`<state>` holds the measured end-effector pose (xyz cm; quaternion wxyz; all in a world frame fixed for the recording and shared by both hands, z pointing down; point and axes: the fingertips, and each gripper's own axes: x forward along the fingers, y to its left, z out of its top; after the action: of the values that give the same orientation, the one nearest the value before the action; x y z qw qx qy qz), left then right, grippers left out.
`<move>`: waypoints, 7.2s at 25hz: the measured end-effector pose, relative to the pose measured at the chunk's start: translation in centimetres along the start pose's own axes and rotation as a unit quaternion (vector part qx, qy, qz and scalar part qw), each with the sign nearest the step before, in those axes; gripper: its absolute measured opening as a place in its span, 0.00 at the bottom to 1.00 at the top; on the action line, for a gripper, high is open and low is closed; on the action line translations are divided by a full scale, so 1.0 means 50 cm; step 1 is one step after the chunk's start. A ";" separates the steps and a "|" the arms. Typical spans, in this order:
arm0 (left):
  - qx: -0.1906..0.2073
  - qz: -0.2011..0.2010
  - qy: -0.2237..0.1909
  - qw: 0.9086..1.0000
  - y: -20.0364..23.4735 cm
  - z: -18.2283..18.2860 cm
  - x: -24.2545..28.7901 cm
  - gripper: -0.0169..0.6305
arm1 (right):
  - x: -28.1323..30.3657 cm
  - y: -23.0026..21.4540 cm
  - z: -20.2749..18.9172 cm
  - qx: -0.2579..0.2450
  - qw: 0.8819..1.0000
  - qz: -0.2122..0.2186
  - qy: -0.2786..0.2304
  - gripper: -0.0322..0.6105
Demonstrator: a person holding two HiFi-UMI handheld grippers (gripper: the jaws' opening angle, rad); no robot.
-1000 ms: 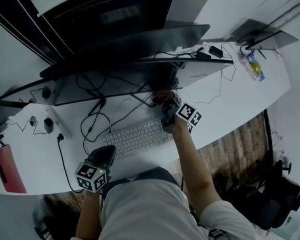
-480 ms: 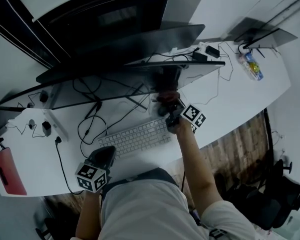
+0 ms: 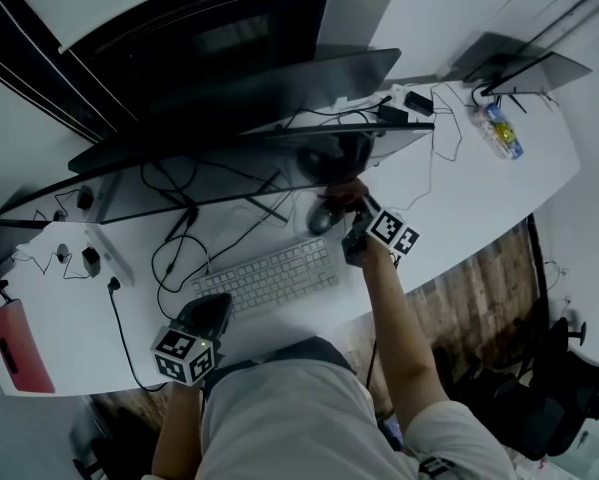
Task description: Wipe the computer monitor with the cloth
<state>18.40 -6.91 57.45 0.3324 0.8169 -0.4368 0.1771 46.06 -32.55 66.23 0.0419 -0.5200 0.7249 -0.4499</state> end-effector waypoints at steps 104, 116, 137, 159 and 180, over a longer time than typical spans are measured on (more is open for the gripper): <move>0.044 -0.077 -0.098 0.991 0.025 0.145 -0.106 0.04 | -0.369 0.631 0.398 -0.412 0.886 0.041 -0.208 0.20; 0.037 -0.065 -0.098 0.992 0.066 0.121 -0.172 0.04 | -0.347 0.688 0.331 -0.409 0.890 0.056 -0.194 0.20; 0.016 -0.024 -0.126 0.992 0.195 0.077 -0.345 0.04 | -0.261 0.896 0.151 -0.432 0.881 0.107 -0.161 0.20; -0.010 0.014 -0.149 0.989 0.325 0.004 -0.509 0.04 | -0.204 1.083 -0.009 -0.434 0.876 0.143 -0.154 0.20; 0.035 0.043 -0.225 0.973 0.322 -0.007 -0.692 0.04 | -0.242 1.155 -0.441 -0.401 0.876 0.263 -0.049 0.20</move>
<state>-14.18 7.53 43.88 0.1887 0.8275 -0.5284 0.0179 -1.45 -6.40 34.19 -0.0182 -0.3039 0.9502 -0.0667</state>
